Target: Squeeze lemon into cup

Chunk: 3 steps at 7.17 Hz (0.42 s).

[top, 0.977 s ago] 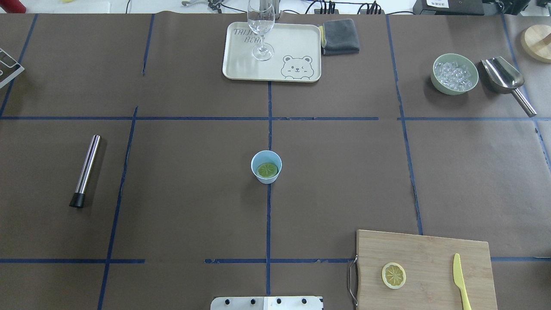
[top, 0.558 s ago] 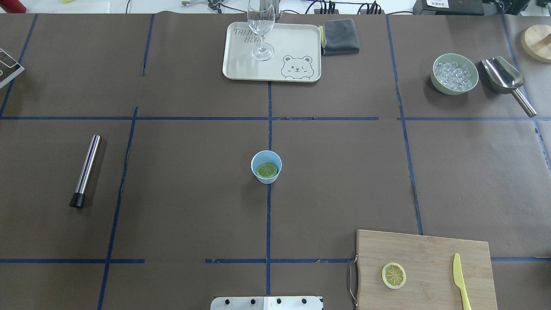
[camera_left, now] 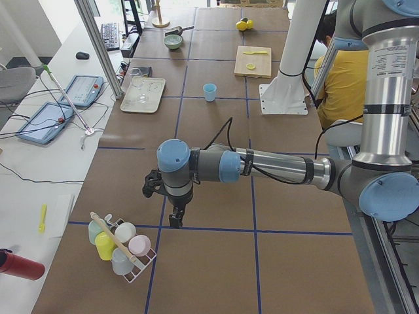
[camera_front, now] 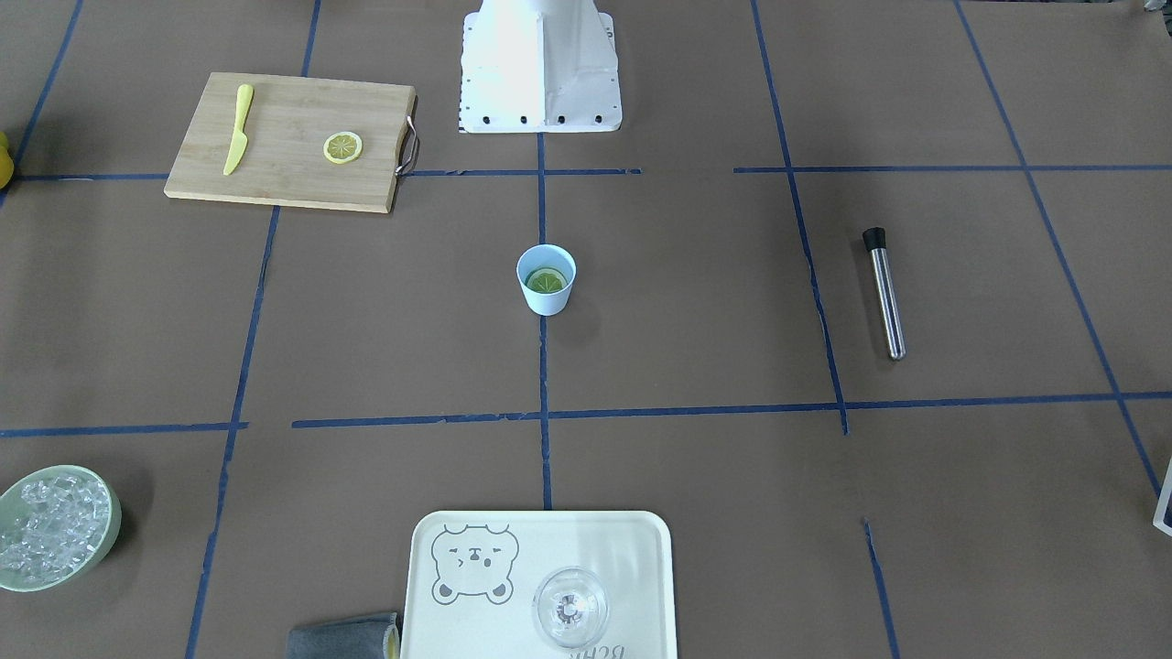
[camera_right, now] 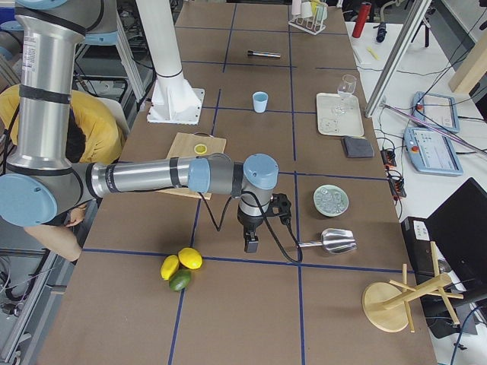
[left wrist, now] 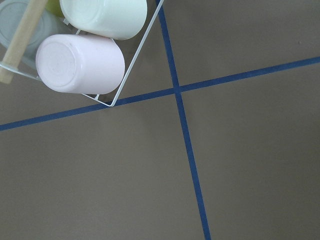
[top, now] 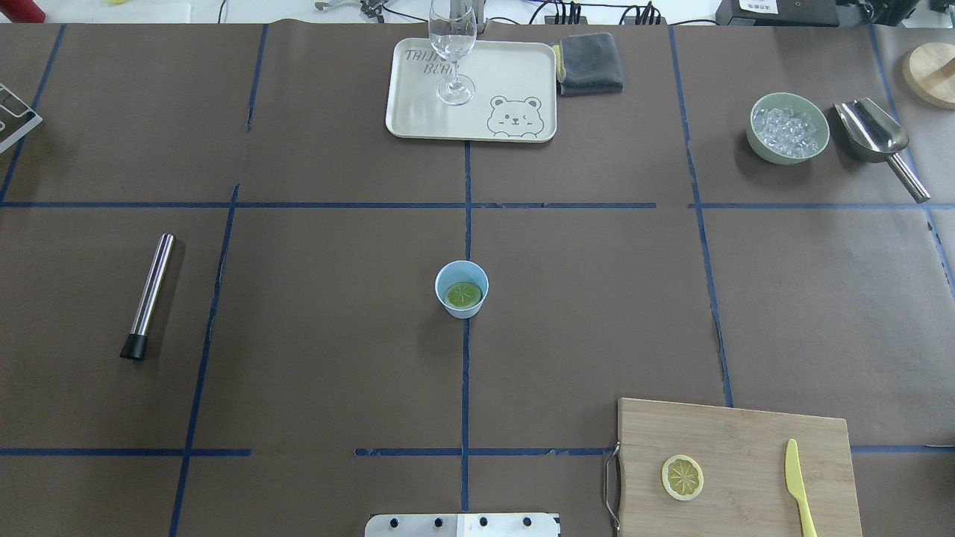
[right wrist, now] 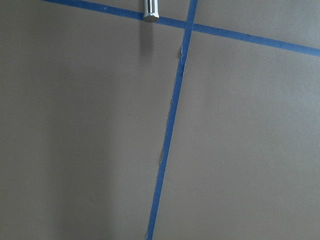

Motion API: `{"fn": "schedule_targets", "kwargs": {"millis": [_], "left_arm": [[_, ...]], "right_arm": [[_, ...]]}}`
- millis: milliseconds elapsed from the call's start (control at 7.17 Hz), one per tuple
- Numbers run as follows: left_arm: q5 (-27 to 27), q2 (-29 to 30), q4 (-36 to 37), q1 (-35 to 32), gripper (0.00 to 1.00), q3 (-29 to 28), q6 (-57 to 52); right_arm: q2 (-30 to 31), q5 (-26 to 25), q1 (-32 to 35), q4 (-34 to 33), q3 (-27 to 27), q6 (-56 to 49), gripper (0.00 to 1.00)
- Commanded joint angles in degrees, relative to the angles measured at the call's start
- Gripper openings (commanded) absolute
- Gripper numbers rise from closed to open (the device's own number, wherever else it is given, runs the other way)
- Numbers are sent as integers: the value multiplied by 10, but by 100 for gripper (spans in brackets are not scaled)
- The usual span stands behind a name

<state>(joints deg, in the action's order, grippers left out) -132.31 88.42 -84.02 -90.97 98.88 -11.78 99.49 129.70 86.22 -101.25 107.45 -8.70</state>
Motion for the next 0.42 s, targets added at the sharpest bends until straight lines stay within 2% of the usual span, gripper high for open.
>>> {"fn": "schedule_targets", "kwargs": {"millis": [0, 279], "left_arm": [[0, 0, 0, 0, 100, 0, 0], [0, 1, 0, 0, 100, -1, 0]], "right_arm": [[0, 0, 0, 0, 0, 0, 100], [0, 0, 0, 0, -2, 0, 100]]}}
